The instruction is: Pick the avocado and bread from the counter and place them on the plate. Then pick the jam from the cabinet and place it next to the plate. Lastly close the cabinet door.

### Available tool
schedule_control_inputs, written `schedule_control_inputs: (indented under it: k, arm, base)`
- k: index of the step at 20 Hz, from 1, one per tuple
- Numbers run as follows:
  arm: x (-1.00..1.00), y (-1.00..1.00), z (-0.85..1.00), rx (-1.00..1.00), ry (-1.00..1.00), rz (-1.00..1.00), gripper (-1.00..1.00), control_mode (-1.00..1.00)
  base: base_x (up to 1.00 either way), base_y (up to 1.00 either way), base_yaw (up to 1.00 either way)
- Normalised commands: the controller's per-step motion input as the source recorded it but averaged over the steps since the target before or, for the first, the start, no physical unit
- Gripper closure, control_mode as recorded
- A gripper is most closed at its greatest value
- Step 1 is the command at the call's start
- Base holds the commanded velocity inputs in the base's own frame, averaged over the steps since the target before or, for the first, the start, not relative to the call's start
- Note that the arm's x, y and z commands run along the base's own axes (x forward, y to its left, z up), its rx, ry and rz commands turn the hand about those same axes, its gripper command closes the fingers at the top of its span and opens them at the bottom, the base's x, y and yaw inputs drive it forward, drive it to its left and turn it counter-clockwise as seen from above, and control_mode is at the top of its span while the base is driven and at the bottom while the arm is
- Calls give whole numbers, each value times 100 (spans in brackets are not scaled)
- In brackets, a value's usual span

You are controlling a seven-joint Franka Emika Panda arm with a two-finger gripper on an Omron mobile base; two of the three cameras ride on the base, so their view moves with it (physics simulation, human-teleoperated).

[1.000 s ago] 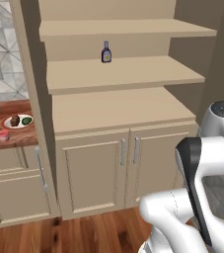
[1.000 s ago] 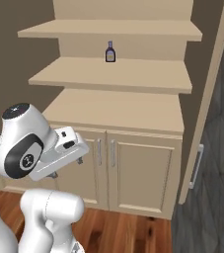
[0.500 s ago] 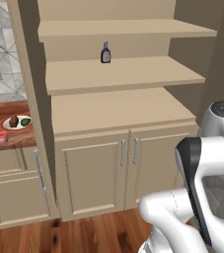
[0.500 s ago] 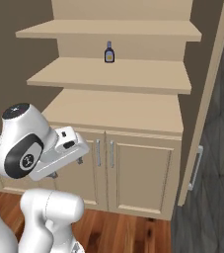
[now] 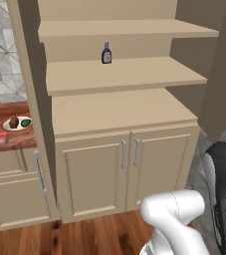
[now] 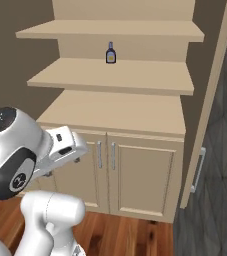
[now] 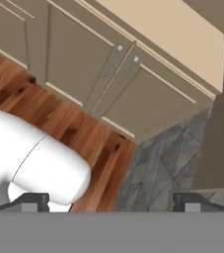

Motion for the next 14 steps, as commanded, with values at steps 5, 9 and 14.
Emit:
schedule_control_inputs:
  k: [5, 9, 14]
  arm:
    - [-59, 0, -1, 5, -49, 2, -100, -100]
    - [-53, 1, -12, 2, -34, 0, -100, -100]
    - [-14, 25, -26, 0, -7, -5, -100, -100]
  base:
    - [0, 0, 0]
    - [0, 0, 0]
    - [0, 0, 0]
